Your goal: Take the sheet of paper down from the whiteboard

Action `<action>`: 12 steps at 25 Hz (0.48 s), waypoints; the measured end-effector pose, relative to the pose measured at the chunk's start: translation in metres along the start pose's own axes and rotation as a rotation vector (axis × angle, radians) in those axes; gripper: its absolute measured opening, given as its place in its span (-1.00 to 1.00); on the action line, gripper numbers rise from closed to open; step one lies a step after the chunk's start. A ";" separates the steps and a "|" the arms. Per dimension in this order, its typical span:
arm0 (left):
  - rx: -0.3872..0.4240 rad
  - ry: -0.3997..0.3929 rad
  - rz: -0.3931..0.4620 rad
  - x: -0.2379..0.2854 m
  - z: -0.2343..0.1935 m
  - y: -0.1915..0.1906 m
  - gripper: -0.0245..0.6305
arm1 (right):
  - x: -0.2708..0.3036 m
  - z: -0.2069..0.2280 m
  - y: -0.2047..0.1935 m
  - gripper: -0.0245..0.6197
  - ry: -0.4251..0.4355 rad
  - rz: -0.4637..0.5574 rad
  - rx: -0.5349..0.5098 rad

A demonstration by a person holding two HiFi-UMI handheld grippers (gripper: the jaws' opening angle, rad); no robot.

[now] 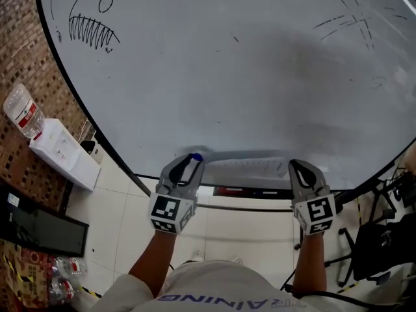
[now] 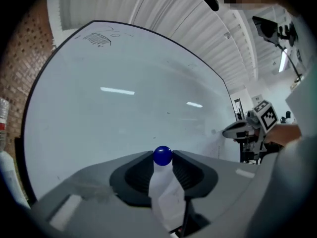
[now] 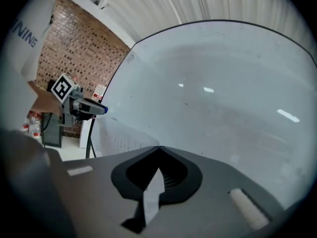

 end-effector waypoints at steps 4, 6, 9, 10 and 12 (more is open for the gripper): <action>-0.006 0.082 0.016 -0.021 -0.013 -0.012 -0.54 | -0.026 -0.001 -0.028 -0.90 -0.021 -0.042 0.035; -0.019 0.108 0.019 -0.029 -0.020 -0.016 -0.54 | -0.040 -0.004 -0.036 -0.90 -0.034 -0.050 0.051; -0.026 0.129 0.020 -0.037 -0.024 -0.022 -0.54 | -0.057 -0.005 -0.048 -0.90 -0.063 -0.039 0.100; -0.025 0.130 0.016 -0.038 -0.024 -0.024 -0.54 | -0.061 -0.004 -0.052 -0.90 -0.076 -0.036 0.118; -0.032 0.127 0.002 -0.038 -0.021 -0.028 -0.54 | -0.064 -0.003 -0.058 -0.90 -0.100 -0.040 0.134</action>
Point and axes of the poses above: the fingertips, and each gripper's own axes: x forward along the fingers, z to its right, y out of its top, the point moved 5 cm from there along -x, backward along the fingers, and after that the axes turned 9 degrees about -x, right-handed, at the moved point
